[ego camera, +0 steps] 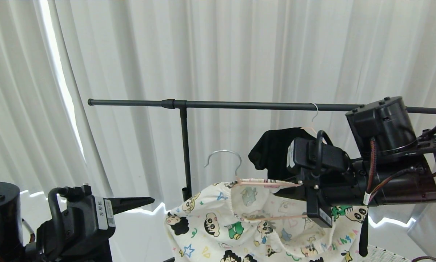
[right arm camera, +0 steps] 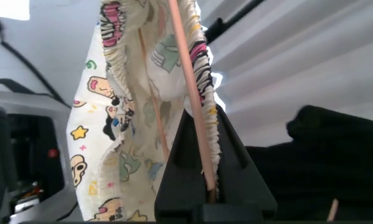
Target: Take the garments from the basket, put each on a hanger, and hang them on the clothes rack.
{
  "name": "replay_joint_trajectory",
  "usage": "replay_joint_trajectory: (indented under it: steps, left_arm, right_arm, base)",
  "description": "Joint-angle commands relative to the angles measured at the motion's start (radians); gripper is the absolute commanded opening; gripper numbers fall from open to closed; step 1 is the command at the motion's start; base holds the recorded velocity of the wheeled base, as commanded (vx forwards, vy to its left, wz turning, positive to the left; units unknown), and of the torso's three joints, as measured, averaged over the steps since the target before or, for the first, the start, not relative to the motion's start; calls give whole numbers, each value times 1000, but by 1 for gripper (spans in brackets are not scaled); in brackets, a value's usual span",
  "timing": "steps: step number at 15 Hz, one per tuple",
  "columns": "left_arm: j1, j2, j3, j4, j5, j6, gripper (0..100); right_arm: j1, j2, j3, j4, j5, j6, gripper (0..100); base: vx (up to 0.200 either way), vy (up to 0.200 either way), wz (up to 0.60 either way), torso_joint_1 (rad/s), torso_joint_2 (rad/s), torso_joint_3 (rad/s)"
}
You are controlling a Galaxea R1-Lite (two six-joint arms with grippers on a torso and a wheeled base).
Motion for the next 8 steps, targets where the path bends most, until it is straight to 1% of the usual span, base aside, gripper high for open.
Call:
replay_joint_trajectory:
  steps: [1, 2, 3, 5, 6, 8]
  left_arm:
    - [157, -14, 65, 0, 0, -2, 100]
    - [218, -6, 77, 0, -1, -2, 100]
    - [269, 20, 83, 2, -1, 0, 100]
    - [318, 85, 83, 0, 0, -2, 100]
    - [353, 155, 69, 0, 0, -2, 100]
    - [361, 206, 29, 0, 0, -5, 100]
  right_arm:
    - [-28, -46, -1, -2, 4, -5, 0]
    - [-28, -60, 0, -17, 5, -14, 0]
    - [-27, -69, 11, -59, 5, -20, 0]
    - [-20, -71, 31, -136, 7, -23, 0]
    - [0, -71, 38, -197, 7, -22, 0]
    - [30, -71, 34, -223, 7, -20, 0]
  base:
    - [0, 0, 0, 0, 0, 0]
    - [0, 0, 0, 0, 0, 0]
    - [0, 0, 0, 0, 0, 0]
    - [0, 0, 0, 0, 0, 0]
    - [0, 0, 0, 0, 0, 0]
    - [0, 0, 0, 0, 0, 0]
